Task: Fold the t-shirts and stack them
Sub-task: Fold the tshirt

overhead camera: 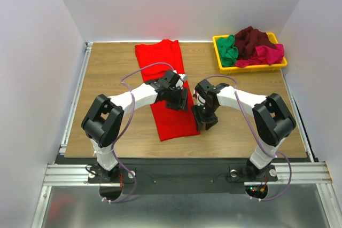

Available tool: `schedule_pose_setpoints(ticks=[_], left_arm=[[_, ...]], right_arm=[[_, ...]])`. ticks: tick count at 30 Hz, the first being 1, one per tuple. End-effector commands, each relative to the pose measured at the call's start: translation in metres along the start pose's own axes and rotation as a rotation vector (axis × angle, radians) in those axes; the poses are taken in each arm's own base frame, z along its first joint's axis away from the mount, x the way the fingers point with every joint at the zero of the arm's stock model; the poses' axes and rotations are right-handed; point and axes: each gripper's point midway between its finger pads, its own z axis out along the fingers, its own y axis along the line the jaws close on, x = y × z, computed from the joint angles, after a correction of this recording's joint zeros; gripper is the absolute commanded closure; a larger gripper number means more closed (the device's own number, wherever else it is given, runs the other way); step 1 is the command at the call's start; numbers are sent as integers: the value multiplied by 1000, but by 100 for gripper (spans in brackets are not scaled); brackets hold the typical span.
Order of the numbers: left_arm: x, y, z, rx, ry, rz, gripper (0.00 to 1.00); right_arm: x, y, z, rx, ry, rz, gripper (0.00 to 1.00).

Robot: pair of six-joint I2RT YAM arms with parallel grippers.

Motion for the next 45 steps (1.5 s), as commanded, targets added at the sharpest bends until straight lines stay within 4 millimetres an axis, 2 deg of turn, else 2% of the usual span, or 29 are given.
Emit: schedule_pose_setpoints(ticks=[1, 8, 12, 17, 20, 27, 31, 34, 35, 38, 45], left_arm=[[8, -8, -5, 21, 15, 9, 37], [36, 7, 7, -51, 106, -11, 37], [41, 2, 11, -33, 123, -1, 37], [49, -4, 17, -8, 152, 12, 37], [57, -2, 21, -10, 177, 9, 36], [59, 3, 19, -47, 173, -1, 36], [55, 4, 16, -62, 159, -4, 36], [48, -6, 14, -14, 138, 16, 36], [46, -10, 13, -1, 128, 27, 36], [43, -21, 11, 32, 119, 59, 34], [50, -31, 17, 53, 146, 97, 33]], right_arm=[[-13, 14, -11, -41, -75, -24, 43], [-13, 16, -2, -37, -68, -32, 43], [-16, 19, -2, -44, -85, -40, 43], [-16, 20, 8, -54, -75, -53, 44], [-12, 19, 15, -50, -64, -64, 44], [3, 10, 30, -22, -33, -58, 49], [9, 5, 36, 4, -26, -58, 61], [11, 3, 41, 9, -13, -54, 76], [12, 2, 42, 12, -8, -56, 86], [11, 3, 43, 10, -9, -59, 99], [10, 2, 44, 14, -6, -55, 100]])
